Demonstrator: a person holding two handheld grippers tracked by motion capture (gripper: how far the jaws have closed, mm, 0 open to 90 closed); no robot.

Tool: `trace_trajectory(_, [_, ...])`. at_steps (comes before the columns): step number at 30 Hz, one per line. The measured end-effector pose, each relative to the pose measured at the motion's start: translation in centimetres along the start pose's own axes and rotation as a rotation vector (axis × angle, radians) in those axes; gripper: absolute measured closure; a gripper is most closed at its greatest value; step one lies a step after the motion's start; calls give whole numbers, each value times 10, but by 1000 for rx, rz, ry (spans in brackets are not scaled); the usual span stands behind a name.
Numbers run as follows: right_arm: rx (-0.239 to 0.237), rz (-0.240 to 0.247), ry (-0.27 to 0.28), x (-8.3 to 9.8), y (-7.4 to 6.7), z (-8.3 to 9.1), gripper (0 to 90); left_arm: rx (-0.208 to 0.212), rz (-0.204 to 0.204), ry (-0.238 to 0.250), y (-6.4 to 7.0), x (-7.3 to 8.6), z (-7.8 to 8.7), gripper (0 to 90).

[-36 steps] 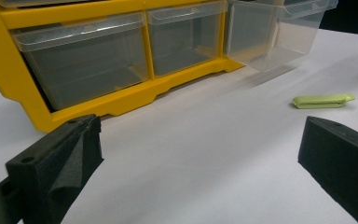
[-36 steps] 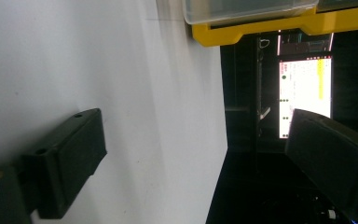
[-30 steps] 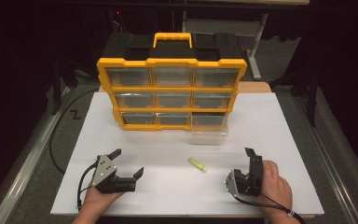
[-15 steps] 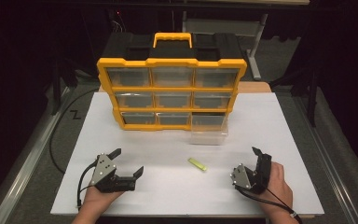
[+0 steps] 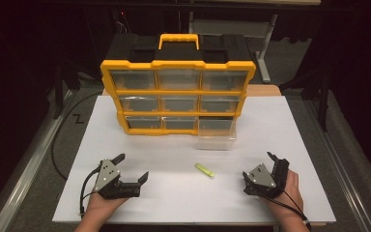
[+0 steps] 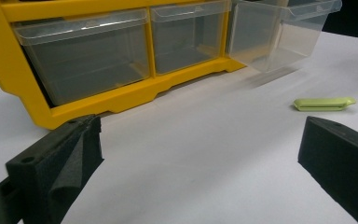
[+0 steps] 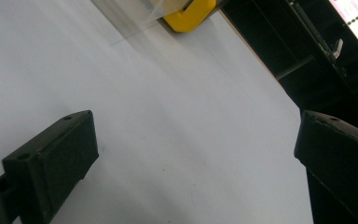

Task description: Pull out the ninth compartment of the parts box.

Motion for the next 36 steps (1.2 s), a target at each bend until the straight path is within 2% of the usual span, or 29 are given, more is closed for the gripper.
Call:
trace_trajectory(5, [-8,-89,17,0,2,0,8,-3,0,-2,0,0,0,3])
trace_trajectory(11, [-26,-161,27,-1,3,0,8,-8,-2,-2,-1,0,0,3])
trace_trajectory(13, [-40,-213,31,-1,3,0,9,-9,-4,-4,-1,1,0,3])
trace_trajectory(21, [-58,-368,59,2,9,0,9,-14,-3,0,-2,1,0,4])
trace_trajectory(27, [-65,-437,94,-1,9,3,9,-24,1,0,-3,0,0,4])
trace_trajectory(31, [-81,-543,117,0,9,3,10,-32,11,3,-5,0,-1,3])
trace_trajectory(36, [-96,-594,120,2,10,1,10,-29,26,-3,-7,2,-3,4])
Point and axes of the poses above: each handheld gripper's, and its own axes: z roughly backward along the jaws, x roughly out of its underside, y roughly to its right, the point moved 3 cm from there along -z, roughly forward along the jaws, and after that the axes turned 14 degrees about y, right-handed, at the moved point
